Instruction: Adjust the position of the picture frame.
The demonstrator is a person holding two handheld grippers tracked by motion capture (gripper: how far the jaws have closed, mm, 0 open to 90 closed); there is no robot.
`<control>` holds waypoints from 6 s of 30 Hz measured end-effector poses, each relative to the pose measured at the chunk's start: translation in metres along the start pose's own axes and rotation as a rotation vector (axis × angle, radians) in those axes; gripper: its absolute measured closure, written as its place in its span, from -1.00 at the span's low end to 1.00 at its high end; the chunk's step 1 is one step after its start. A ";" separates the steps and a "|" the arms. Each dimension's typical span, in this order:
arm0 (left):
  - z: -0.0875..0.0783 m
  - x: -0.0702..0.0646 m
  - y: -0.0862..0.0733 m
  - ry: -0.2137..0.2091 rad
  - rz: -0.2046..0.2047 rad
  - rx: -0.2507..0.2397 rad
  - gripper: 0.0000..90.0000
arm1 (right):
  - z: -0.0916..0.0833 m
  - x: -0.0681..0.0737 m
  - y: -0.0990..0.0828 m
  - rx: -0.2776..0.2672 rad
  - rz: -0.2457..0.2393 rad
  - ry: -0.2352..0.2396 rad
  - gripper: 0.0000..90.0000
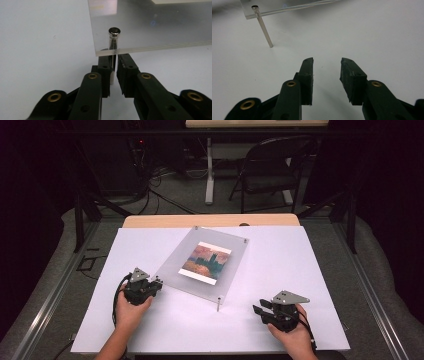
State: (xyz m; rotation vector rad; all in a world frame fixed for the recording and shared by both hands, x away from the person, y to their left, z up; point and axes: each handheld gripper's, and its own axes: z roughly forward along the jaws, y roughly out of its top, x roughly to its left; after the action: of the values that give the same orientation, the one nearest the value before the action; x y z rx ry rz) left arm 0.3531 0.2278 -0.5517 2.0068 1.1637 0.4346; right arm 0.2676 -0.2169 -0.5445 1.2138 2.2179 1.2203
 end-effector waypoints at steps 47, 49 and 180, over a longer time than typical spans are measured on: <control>-0.024 -0.045 -0.003 -0.192 -0.019 0.039 0.89 | 0.033 0.039 0.008 0.016 -0.075 0.139 0.83; -0.025 -0.047 -0.004 -0.206 -0.020 0.037 0.89 | 0.032 0.034 0.009 0.020 -0.044 0.149 0.89; -0.036 -0.046 -0.009 -0.101 -0.064 -0.037 -0.22 | 0.014 -0.019 0.023 0.066 -0.006 -0.029 -0.19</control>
State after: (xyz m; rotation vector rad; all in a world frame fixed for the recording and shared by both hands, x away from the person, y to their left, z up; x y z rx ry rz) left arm 0.3014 0.2079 -0.5313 1.9313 1.1455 0.3175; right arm 0.2988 -0.2187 -0.5361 1.2404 2.2552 1.1281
